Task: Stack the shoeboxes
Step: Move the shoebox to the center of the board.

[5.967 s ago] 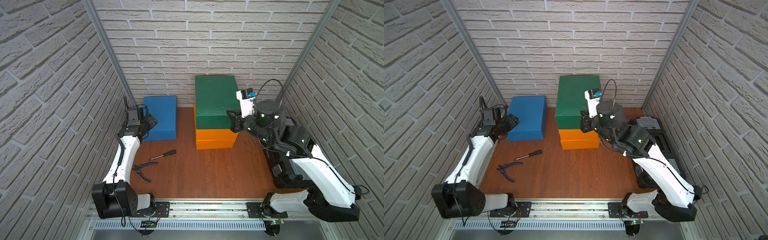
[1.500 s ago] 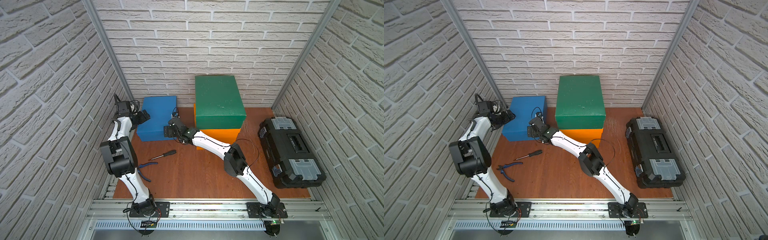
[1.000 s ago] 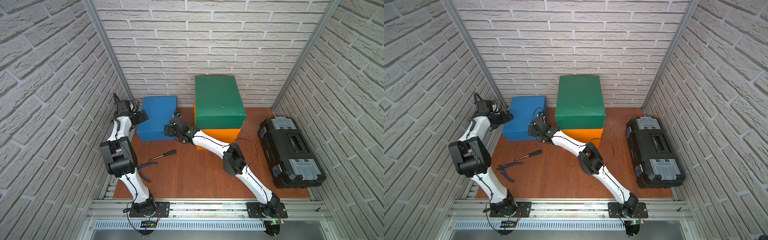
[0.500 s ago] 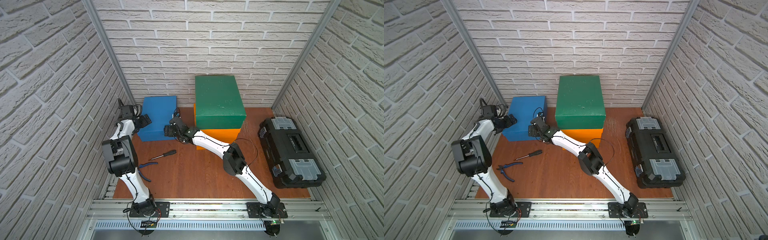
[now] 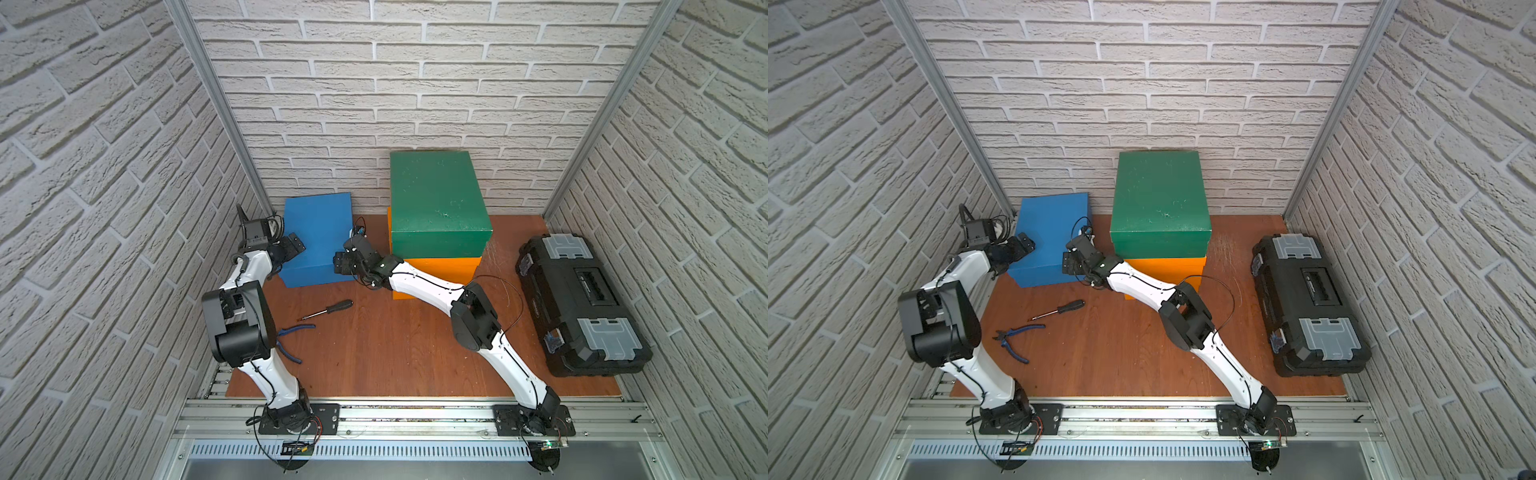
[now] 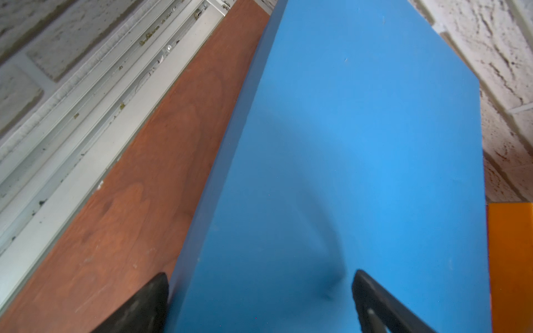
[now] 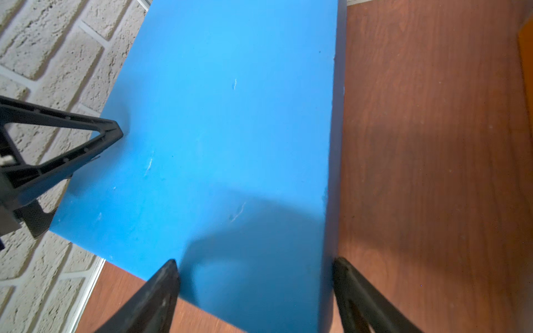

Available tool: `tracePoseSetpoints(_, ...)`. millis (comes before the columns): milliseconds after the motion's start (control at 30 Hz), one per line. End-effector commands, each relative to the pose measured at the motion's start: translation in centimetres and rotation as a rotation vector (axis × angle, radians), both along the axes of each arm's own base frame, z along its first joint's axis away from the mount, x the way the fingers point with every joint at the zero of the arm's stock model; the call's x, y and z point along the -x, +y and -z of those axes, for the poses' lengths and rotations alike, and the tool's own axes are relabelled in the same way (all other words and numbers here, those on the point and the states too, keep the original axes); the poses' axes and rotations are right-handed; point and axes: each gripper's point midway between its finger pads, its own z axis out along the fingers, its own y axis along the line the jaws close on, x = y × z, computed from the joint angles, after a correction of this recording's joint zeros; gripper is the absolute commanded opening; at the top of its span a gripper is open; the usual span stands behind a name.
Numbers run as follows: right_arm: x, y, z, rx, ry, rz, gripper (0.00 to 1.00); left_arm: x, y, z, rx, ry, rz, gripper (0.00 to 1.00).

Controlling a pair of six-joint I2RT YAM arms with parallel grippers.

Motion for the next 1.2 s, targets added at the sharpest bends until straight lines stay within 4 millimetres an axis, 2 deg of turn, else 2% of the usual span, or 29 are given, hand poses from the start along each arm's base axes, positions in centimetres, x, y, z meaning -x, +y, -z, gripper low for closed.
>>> tracePoseSetpoints(0,3.0,1.7,-1.5,-0.033,0.009,-0.063,0.82,0.7,-2.9,-1.1,0.071,-0.029,0.047,0.98)
tracePoseSetpoints(233,4.9,0.9,-2.3,-0.026,0.015,-0.076,0.82,2.4,-3.8,-1.4,0.082,-0.035,0.040,0.98)
tracePoseSetpoints(433,5.9,-0.5,-2.0,0.008,0.033,-0.076,0.83,3.7,-4.1,-1.0,0.085,-0.025,0.029,0.98)
tracePoseSetpoints(667,7.0,-0.9,-1.7,0.028,0.051,-0.088,0.86,5.0,-4.0,-1.2,0.074,-0.029,0.014,0.98)
tracePoseSetpoints(833,7.0,-1.3,-1.5,0.048,0.053,-0.082,0.89,4.8,-3.9,-1.3,0.066,-0.021,0.013,0.98)
tracePoseSetpoints(967,6.7,-1.8,-2.2,0.070,0.023,-0.068,0.92,4.6,-3.8,-1.4,0.068,-0.017,0.005,0.98)
tracePoseSetpoints(1167,5.1,-2.7,-4.1,0.097,-0.039,-0.029,0.99,3.8,-3.1,-3.4,0.042,-0.044,-0.008,0.98)
